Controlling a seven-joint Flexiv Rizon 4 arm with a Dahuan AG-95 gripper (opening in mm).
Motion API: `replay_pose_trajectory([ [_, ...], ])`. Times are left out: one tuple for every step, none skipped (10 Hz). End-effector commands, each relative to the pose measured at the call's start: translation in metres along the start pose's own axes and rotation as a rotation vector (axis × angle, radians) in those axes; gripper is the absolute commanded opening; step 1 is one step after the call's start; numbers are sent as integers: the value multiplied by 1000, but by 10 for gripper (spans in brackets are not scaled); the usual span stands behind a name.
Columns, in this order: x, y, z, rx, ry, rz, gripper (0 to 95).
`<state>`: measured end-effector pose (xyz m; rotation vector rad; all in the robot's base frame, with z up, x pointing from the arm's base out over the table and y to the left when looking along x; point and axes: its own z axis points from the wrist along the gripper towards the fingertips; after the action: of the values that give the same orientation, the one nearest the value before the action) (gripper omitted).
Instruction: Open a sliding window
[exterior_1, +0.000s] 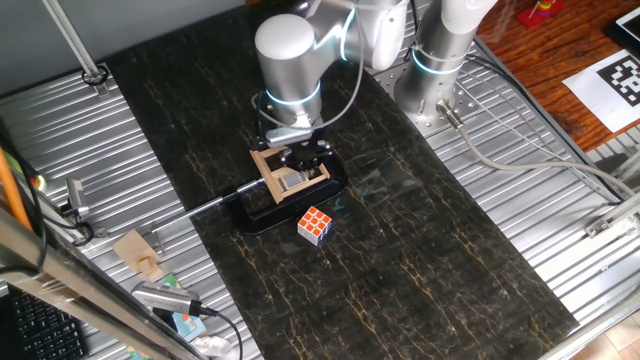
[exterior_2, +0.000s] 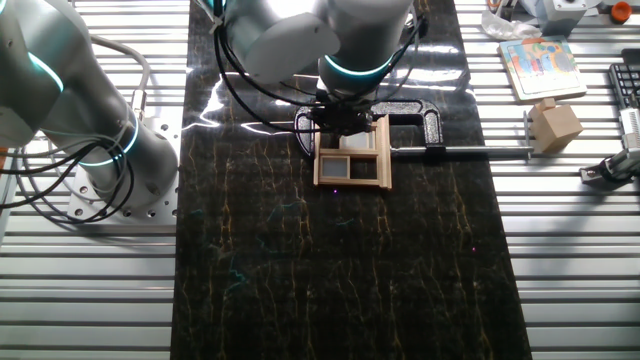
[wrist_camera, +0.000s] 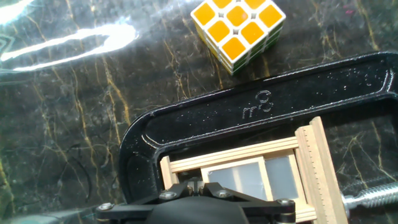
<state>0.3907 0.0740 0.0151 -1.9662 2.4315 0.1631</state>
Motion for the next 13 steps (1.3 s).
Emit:
replay_pose_trajectory([
  [0,-1,0,12,4,-1,0],
  [0,-2,0,19,3,1,0],
  [0,-2,0,27,1,-2,0],
  [0,-3,0,29,0,-2,0],
  [0,-4,0,34,-1,-2,0],
  [0,-5,1,34,-4,-1,0],
  [-1,-6,1,35,-3,-2,0],
  [-1,-7,0,37,0,-2,0],
  [-2,-8,-1,40,3,-4,0],
  [-3,-9,-1,41,6,-4,0],
  [-3,-10,-2,46,9,-3,0],
  [-3,-11,-2,48,10,-3,0],
  [-3,-11,-3,60,15,-5,0],
])
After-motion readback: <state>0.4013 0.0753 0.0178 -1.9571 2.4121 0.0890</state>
